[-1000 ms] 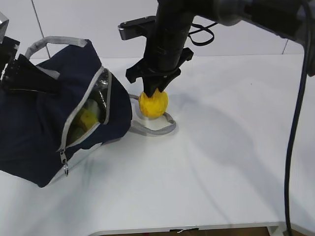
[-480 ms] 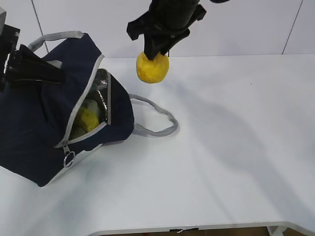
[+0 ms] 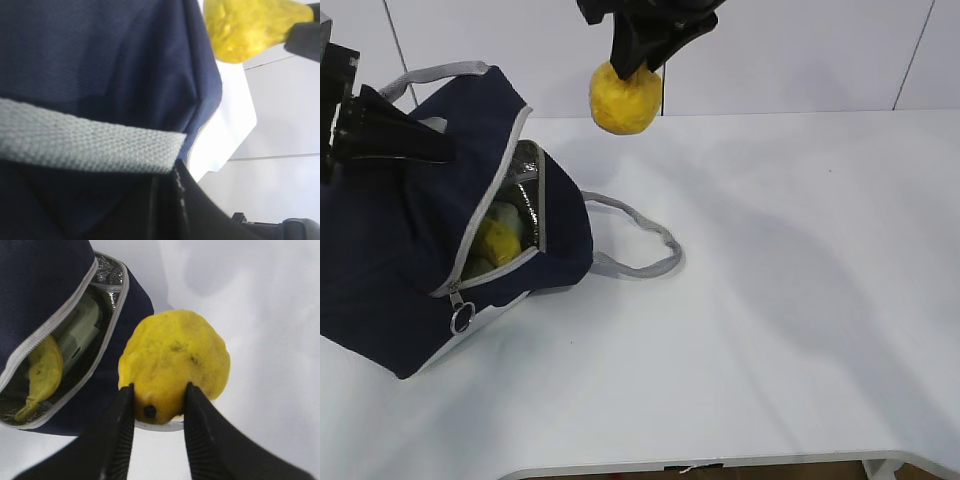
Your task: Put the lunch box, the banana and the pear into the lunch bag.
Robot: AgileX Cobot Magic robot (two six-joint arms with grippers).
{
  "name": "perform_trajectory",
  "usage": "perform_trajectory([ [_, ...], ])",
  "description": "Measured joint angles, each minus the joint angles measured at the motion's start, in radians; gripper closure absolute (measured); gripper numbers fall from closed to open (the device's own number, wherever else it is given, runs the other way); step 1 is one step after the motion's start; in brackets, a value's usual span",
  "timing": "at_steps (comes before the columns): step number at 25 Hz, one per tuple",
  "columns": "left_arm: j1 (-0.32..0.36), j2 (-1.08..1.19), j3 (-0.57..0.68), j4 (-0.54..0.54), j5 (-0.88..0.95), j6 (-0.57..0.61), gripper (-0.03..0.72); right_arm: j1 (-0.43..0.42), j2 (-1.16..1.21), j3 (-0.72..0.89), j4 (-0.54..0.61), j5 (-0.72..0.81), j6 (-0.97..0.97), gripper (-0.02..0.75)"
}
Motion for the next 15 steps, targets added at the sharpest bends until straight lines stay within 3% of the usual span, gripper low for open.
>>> perform_trajectory([
  [6,0.0,0.0,0.0,-0.007,0.013,0.0,0.697,-0.02,-0.004,0.0,0.056,0.003,-0.035,0.479],
  [15,0.0,0.0,0.0,-0.012,0.019,0.0,0.697,-0.131,-0.01,0.115,0.271,0.003,-0.143,0.48],
])
